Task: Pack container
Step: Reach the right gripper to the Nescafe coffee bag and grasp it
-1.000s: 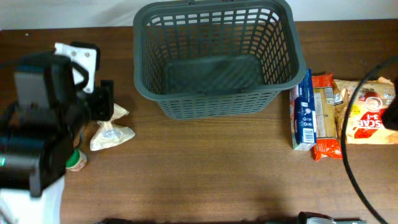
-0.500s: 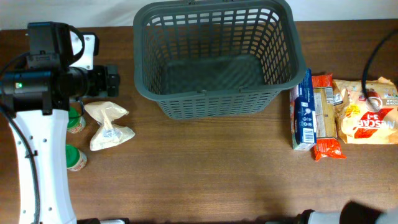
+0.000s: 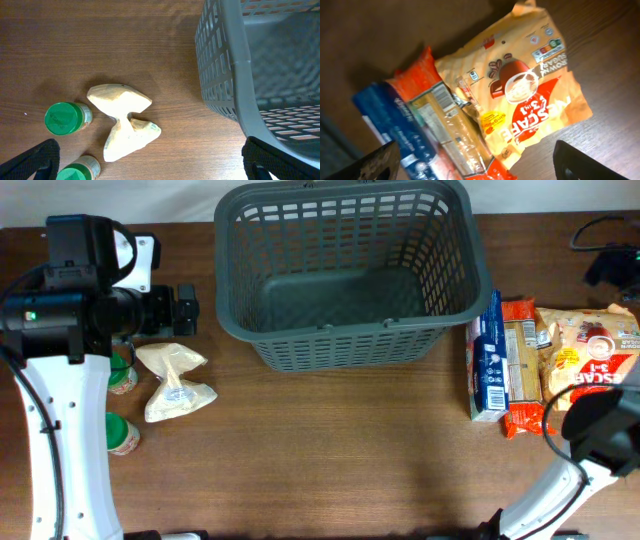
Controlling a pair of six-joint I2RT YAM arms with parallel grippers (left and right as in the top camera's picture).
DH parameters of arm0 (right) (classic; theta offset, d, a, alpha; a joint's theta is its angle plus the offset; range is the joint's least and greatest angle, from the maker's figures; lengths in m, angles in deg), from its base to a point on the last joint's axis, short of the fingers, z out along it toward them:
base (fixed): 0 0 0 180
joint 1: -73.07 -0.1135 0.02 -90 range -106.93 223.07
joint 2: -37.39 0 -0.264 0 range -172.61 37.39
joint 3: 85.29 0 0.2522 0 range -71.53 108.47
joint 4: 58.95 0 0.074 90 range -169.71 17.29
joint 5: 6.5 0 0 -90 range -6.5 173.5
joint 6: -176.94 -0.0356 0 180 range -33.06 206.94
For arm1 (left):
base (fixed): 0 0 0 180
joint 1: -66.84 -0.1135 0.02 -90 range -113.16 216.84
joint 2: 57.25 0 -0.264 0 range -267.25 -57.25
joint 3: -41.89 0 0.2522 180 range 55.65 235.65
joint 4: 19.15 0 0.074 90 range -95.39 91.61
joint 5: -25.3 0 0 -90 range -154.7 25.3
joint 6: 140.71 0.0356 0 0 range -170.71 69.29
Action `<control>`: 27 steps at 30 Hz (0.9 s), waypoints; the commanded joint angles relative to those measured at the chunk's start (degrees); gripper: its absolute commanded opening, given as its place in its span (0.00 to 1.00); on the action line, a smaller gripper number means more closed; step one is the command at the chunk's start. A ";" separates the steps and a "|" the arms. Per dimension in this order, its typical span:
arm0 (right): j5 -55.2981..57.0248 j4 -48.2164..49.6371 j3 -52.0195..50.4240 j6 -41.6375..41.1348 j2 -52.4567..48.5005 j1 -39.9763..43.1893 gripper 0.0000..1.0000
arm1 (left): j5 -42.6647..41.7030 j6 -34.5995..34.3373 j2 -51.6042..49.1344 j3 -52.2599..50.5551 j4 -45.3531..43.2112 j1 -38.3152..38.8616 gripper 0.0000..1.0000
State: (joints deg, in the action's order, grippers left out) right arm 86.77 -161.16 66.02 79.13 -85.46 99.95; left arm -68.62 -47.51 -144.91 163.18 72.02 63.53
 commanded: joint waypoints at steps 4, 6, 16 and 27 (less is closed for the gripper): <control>4.74 -1.53 -1.42 5.88 -6.19 0.20 0.90 | -0.59 0.50 0.02 -0.17 0.24 -0.22 0.99; 8.35 -0.96 -3.26 5.88 -6.75 0.22 0.90 | -0.59 0.50 0.02 -0.17 0.24 -0.22 0.99; 9.42 8.46 -18.60 12.26 -6.86 0.92 0.90 | -0.59 0.52 0.02 -0.17 0.24 -0.22 0.99; 11.50 23.45 -31.58 14.62 -7.13 0.98 0.95 | -0.61 0.50 0.02 -0.17 0.24 -0.22 0.99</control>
State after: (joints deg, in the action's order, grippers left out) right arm 95.69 -141.29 37.44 93.01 -92.15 100.65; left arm -68.62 -47.51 -144.91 163.18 72.09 63.53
